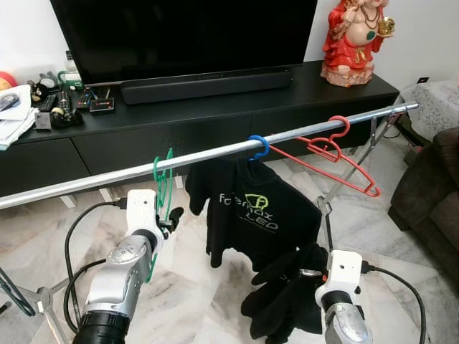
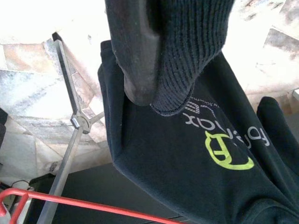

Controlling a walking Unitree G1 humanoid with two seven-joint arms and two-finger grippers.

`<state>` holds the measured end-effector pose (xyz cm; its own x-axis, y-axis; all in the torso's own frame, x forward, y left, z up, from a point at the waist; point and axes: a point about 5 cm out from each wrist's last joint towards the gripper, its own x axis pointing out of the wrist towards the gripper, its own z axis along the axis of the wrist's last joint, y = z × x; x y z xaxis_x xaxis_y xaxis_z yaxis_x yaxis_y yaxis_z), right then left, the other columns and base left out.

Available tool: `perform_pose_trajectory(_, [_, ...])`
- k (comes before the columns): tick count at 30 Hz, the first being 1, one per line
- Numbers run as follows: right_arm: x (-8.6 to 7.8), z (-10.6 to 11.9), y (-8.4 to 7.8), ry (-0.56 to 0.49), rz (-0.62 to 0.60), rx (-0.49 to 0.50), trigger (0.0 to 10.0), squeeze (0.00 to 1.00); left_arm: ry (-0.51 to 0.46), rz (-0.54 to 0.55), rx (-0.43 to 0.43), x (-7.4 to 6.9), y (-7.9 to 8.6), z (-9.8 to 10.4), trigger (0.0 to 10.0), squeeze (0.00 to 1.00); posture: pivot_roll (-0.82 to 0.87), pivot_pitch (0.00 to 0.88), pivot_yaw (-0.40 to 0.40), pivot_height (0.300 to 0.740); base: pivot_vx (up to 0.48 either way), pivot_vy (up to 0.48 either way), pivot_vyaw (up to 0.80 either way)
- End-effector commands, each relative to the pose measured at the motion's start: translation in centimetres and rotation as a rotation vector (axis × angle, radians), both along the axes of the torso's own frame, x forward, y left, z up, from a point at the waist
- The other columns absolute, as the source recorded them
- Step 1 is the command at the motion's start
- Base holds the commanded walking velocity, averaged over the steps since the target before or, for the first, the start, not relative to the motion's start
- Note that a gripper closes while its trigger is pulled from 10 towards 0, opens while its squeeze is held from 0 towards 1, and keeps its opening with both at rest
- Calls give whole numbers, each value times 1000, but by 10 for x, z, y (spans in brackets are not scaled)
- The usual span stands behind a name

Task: Hang hanger

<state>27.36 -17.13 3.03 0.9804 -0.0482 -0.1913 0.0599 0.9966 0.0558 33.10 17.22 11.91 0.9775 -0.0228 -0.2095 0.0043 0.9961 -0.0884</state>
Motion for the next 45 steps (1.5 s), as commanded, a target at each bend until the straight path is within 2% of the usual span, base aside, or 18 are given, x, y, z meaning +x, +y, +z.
perform_pose_trajectory(1, [0, 1, -1, -4, -2, 0, 10000, 0, -29, -13, -12, 4, -1, 3, 0, 0, -8, 119, -8, 721, 0, 0, 0])
perform_pose_trajectory(6, [-1, -1, -2, 1, -4, -1, 10000, 0, -64, -23, -20, 7, -4, 7, 0, 0, -9, 121, -9, 721, 0, 0, 0])
perform_pose_trajectory(14, [-1, -1, -1, 3, -3, 0, 10000, 0, -70, -46, -1, 9, -10, 4, 0, 0, -9, 123, -8, 721, 0, 0, 0])
perform_pose_trajectory(29, [-2, -2, -1, 9, 2, 1, 10000, 0, -63, -30, 23, 10, -6, 2, 0, 0, -8, 123, -10, 721, 0, 0, 0])
perform_pose_trajectory(45, [-3, -3, 0, 14, 5, 0, 10000, 0, -39, -39, 77, 4, -5, -9, 0, 0, -9, 99, -7, 721, 0, 0, 0])
